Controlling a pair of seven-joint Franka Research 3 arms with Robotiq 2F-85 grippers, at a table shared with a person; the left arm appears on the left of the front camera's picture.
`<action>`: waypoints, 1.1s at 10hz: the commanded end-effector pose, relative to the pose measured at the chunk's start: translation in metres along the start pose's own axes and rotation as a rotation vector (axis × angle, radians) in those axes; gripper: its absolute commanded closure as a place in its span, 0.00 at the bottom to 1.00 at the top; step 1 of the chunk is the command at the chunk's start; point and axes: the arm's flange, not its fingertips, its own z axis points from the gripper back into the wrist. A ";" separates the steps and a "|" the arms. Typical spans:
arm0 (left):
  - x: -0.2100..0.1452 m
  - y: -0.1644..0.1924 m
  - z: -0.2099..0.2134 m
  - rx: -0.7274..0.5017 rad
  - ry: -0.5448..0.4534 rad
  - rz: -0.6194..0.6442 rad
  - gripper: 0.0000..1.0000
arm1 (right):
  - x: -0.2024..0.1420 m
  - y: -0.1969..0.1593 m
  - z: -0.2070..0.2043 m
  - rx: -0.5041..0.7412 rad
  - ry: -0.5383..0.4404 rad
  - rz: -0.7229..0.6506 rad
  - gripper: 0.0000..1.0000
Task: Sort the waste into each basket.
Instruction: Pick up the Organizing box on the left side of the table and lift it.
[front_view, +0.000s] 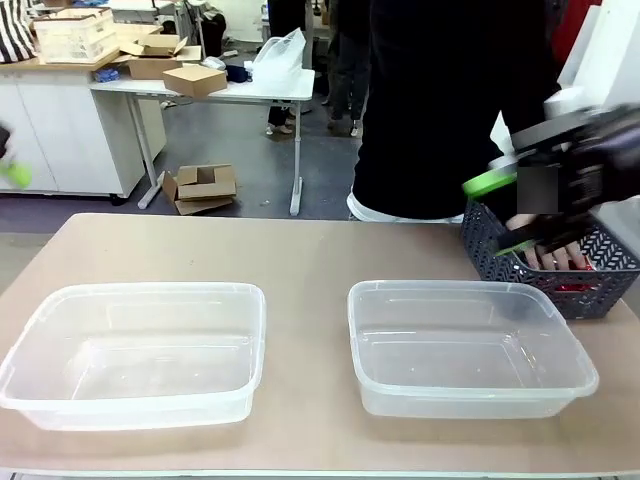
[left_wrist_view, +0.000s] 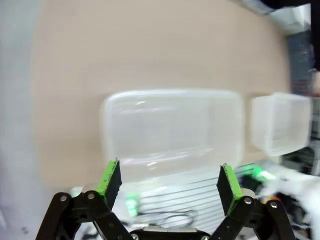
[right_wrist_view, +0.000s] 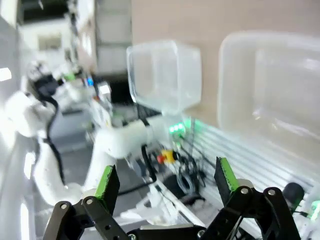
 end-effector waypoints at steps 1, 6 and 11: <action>-0.032 0.009 0.001 0.237 0.265 -0.140 0.00 | 0.012 0.016 -0.104 -0.141 0.006 0.006 0.00; -0.032 0.017 -0.002 0.241 0.202 -0.054 0.00 | -0.014 0.022 -0.118 -0.136 0.102 0.045 0.00; -0.063 0.063 -0.060 0.192 0.148 0.080 0.00 | -0.010 0.065 -0.291 -0.395 0.216 0.043 0.00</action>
